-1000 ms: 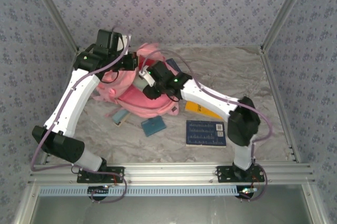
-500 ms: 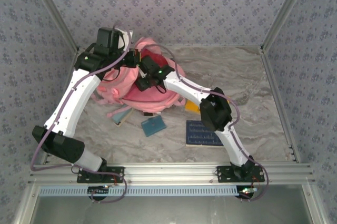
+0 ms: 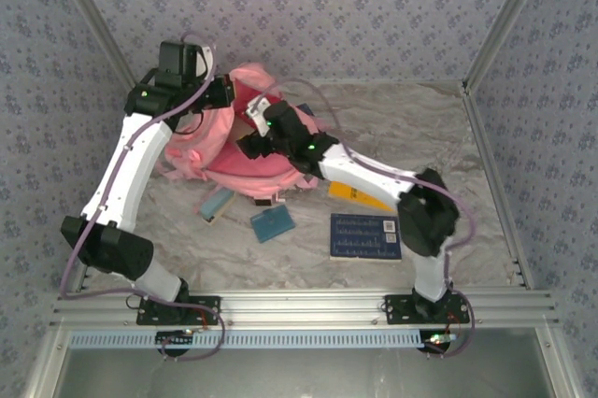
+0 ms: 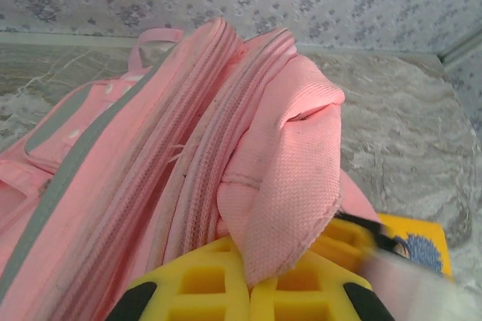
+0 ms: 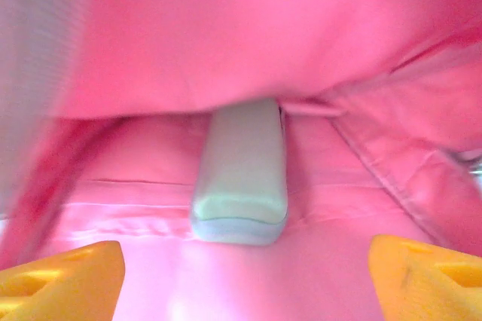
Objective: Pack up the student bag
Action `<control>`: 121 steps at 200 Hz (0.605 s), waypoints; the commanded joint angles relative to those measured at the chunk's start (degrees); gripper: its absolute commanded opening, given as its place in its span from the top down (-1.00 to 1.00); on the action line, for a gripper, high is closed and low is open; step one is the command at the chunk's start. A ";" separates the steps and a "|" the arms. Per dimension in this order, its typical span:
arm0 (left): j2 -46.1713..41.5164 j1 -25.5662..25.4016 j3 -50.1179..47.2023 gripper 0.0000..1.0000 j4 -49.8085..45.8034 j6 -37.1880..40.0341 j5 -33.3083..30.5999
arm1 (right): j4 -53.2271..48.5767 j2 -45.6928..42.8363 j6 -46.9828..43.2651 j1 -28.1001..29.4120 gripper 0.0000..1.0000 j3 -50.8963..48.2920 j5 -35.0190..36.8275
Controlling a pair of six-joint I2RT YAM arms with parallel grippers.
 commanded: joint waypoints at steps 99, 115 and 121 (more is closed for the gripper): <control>8.11 3.31 10.32 1.00 9.22 -6.59 9.87 | 9.59 -29.41 -0.74 10.59 -0.66 -40.13 -1.23; 9.51 3.56 11.93 1.00 9.06 -6.74 10.32 | 10.16 -27.20 4.44 12.26 -0.68 -40.45 3.83; 10.02 3.77 12.21 1.00 8.97 -6.87 10.41 | 8.78 -25.52 7.22 12.65 -0.68 -39.21 5.90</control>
